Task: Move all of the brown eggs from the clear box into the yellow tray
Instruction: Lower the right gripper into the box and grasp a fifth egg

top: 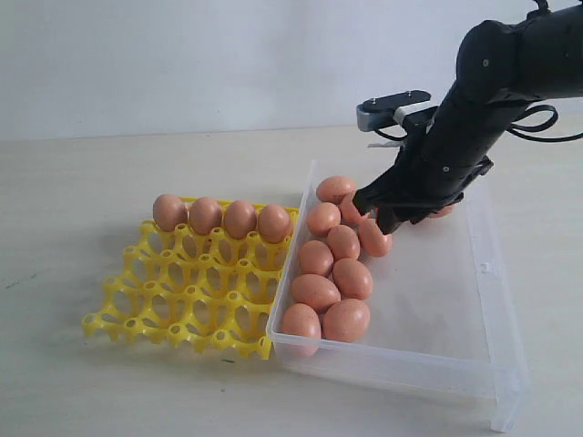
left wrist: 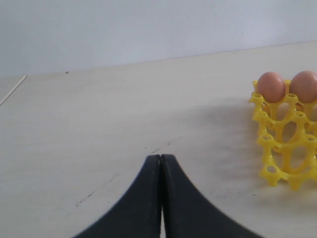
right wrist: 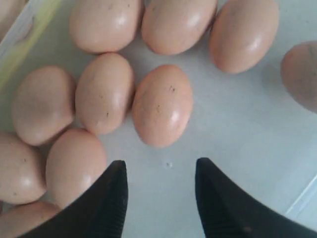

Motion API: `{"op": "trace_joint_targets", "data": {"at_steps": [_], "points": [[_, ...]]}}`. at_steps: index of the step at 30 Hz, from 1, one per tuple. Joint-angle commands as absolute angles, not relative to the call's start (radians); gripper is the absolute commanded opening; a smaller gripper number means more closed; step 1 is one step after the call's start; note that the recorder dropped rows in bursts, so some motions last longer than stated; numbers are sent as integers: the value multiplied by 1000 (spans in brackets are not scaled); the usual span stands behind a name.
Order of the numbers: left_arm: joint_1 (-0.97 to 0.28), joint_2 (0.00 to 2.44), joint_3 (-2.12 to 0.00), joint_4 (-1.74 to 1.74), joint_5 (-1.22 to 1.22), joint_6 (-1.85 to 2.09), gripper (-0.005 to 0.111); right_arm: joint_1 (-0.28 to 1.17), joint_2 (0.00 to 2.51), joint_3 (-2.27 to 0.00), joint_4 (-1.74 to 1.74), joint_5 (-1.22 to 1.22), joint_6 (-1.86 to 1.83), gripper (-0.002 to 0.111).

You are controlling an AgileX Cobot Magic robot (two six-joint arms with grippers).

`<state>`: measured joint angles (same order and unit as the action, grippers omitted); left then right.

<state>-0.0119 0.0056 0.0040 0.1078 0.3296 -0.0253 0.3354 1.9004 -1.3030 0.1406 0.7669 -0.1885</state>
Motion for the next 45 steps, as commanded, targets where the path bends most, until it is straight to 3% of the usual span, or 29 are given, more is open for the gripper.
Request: {"op": "trace_joint_targets", "data": {"at_steps": [1, 10, 39, 42, 45], "points": [[-11, 0, 0, 101, 316, -30, 0, 336, 1952, -1380, 147, 754, -154, 44], [-11, 0, 0, 101, 316, -30, 0, 336, 2034, -1447, 162, 750, -103, 54], [-11, 0, 0, 101, 316, -30, 0, 336, 2180, -1485, 180, 704, -100, 54], [-11, 0, 0, 101, 316, -30, 0, 336, 2180, -1485, 182, 706, -100, 49], [-11, 0, 0, 101, 316, -30, 0, 336, 2180, -1485, 185, 708, -106, 27]]}}
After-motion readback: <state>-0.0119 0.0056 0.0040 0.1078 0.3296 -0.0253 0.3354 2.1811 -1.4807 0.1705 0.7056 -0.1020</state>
